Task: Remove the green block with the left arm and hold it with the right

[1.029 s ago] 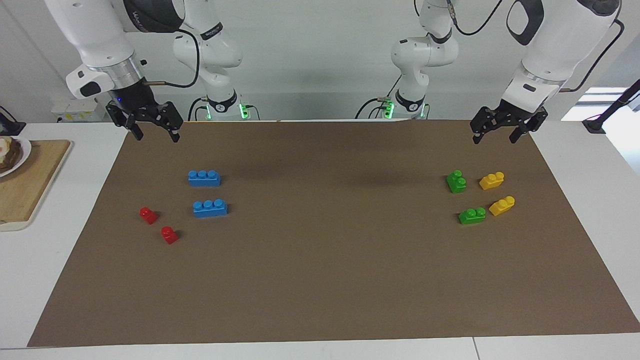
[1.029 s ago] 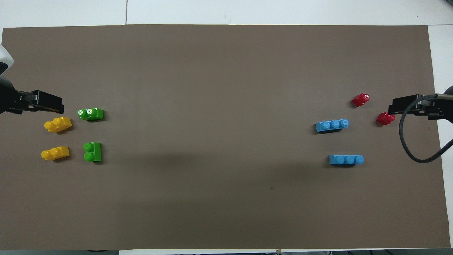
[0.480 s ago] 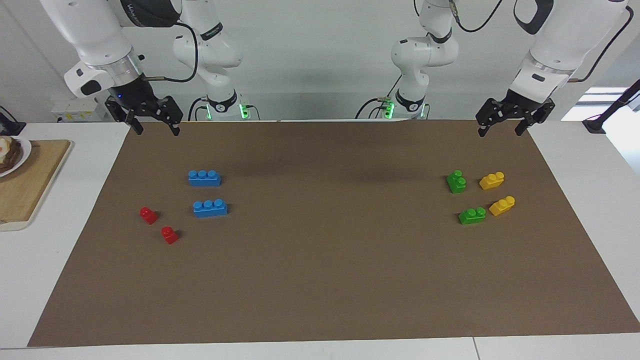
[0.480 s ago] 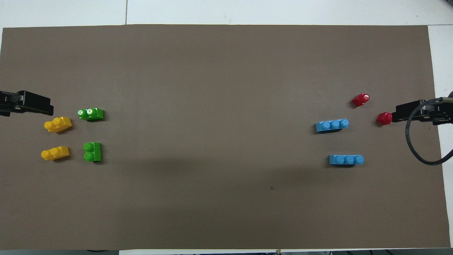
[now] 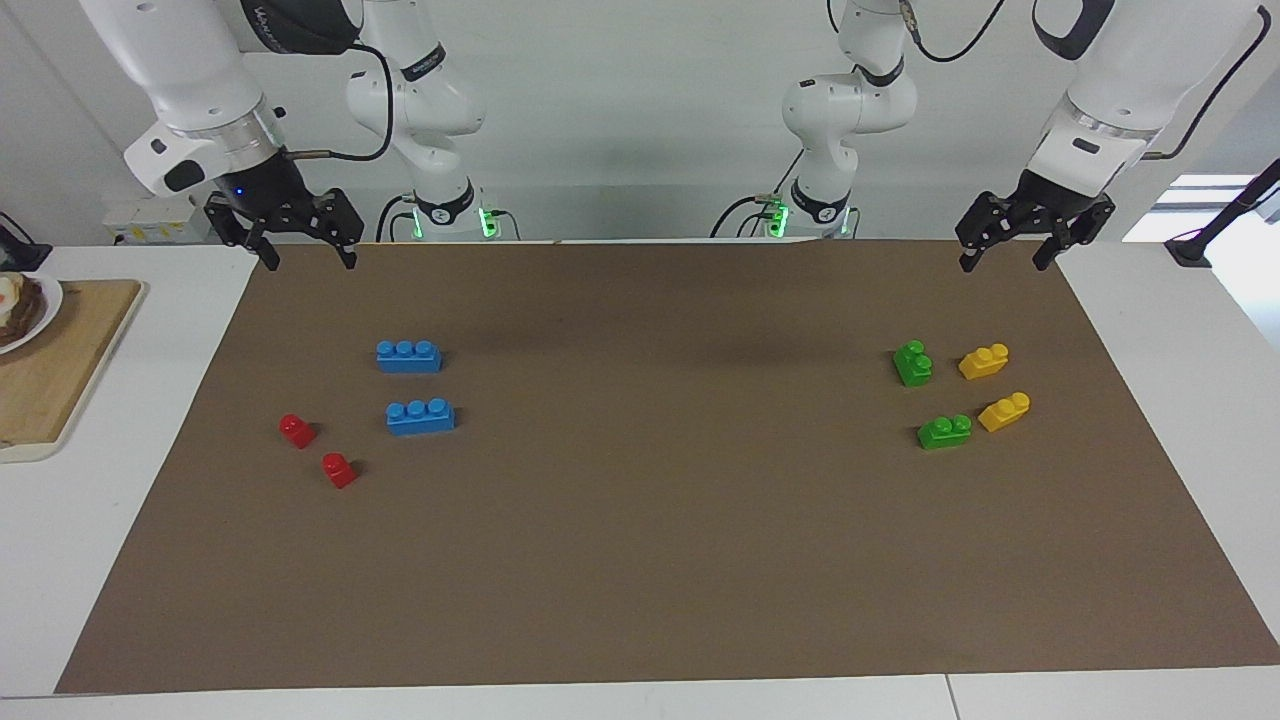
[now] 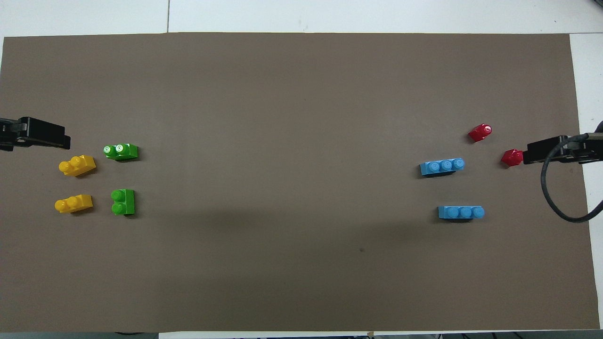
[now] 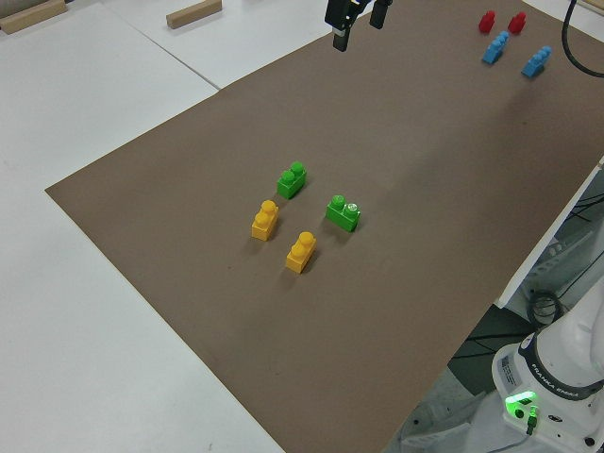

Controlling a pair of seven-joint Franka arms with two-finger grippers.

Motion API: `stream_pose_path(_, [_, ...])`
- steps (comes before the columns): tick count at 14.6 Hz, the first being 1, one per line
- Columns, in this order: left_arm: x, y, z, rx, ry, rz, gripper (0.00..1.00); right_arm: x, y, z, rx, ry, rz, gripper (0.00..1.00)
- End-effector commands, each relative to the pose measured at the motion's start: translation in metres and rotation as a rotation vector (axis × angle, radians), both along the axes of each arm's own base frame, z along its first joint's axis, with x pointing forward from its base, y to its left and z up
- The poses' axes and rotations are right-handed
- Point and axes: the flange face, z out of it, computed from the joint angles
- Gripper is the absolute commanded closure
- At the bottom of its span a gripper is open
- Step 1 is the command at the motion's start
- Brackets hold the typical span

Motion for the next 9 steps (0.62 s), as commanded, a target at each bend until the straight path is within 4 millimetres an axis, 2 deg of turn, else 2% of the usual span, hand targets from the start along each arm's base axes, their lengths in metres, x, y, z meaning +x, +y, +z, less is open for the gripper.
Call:
stream_pose_path(1, [-0.001,0.0005,-0.0003,-0.015,-0.011,0.004,0.0,0.0004,-0.0077,0.0002,-0.02,0.022,-0.018,0.03])
stream_pose_path(9, [-0.0009,0.0005,-0.0018,-0.015,-0.012,0.006,0.0,0.0005,-0.0148,0.0003,-0.065,0.017,-0.026,0.02])
